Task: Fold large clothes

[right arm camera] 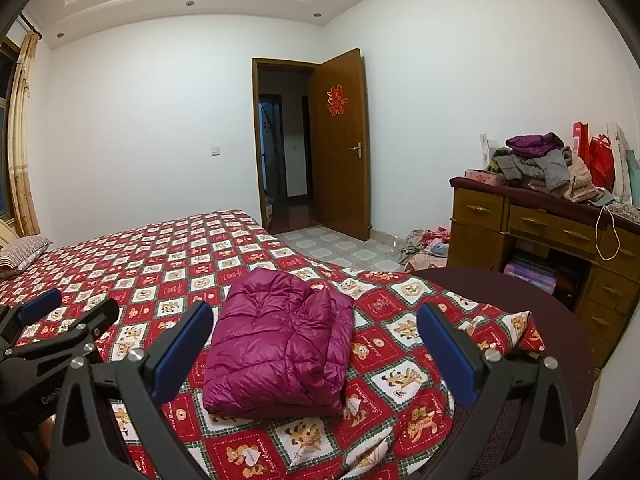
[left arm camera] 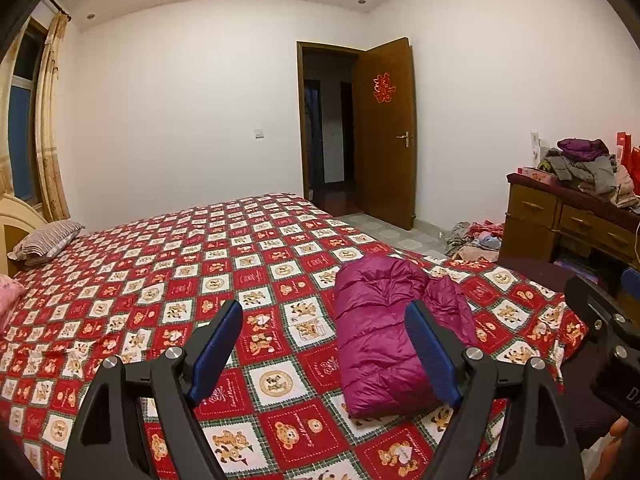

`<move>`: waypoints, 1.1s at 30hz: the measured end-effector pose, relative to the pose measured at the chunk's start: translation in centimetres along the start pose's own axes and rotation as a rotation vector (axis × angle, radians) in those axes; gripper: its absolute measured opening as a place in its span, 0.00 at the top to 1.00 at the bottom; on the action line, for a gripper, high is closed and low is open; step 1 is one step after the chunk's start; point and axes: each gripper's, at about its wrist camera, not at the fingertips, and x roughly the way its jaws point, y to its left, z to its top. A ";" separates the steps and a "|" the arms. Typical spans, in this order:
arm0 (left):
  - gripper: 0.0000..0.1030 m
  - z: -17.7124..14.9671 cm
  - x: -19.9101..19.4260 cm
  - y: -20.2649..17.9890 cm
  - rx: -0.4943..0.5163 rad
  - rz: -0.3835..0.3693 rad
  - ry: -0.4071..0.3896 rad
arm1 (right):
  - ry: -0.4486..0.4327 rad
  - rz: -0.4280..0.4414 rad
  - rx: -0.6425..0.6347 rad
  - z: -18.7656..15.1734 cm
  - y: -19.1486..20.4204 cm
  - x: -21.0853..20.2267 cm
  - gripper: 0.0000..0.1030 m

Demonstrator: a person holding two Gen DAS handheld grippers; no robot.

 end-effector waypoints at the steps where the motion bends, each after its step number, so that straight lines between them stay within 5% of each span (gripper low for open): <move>1: 0.19 0.0 0.1 0.0 0.001 0.002 -0.001 | -0.002 -0.002 -0.003 0.0 0.1 0.1 0.00; 10: 0.19 1.0 -0.4 1.0 -0.022 -0.020 -0.093 | -0.007 -0.015 -0.007 0.2 0.2 0.5 0.00; 26: 0.19 1.0 1.4 0.5 -0.007 -0.122 -0.028 | 0.006 -0.033 0.006 0.1 0.0 1.2 0.00; 33: 0.19 1.0 1.2 0.8 -0.021 -0.142 -0.061 | 0.012 -0.035 0.015 0.0 -0.2 1.5 0.00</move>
